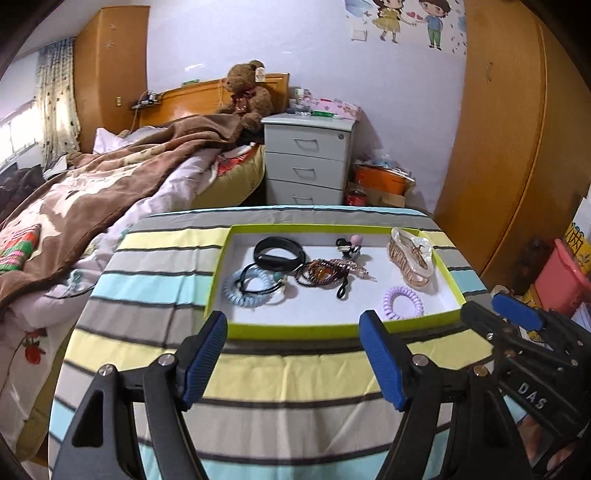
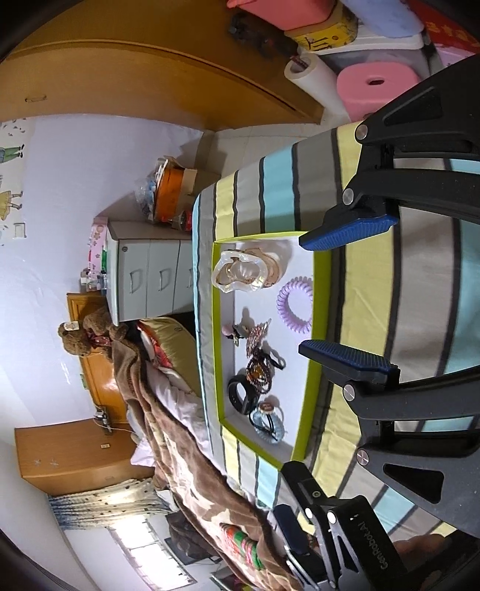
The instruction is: Organize jewelry
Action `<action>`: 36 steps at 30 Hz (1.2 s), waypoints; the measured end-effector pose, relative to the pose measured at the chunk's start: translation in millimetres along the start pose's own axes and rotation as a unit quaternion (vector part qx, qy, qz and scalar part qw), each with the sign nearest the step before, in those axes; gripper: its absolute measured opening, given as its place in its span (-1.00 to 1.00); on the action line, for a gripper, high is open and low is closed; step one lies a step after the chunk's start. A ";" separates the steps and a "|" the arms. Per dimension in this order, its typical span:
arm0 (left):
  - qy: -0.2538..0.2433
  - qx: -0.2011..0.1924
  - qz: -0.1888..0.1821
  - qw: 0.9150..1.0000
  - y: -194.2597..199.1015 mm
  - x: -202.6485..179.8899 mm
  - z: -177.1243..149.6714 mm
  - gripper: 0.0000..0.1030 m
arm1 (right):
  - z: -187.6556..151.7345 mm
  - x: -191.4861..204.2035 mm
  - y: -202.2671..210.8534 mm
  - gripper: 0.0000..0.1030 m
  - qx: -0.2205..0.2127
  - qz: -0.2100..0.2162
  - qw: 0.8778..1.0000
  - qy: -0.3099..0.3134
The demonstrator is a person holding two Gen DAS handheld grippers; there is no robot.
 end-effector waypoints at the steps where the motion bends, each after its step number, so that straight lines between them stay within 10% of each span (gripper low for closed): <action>1: 0.000 -0.001 0.005 1.000 3.5 0.2 -3.2 0.47 | -1.8 -0.1 3.7 -0.01 -0.003 -0.002 1.000 0.000; 36: -0.002 -0.031 0.039 0.999 44.9 -3.5 -48.4 0.64 | -35.0 8.3 54.4 -0.01 -0.047 -0.010 0.999 -0.014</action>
Point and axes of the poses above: each gripper's, at about its wrist camera, not at the fingertips, and y roughly against the way its jaws point, x to its left, z to its top, the point moved 2 cm from there along -y, roughly the way its jaws point, and after that the axes turned 15 degrees about -z, right-handed, at the moved point
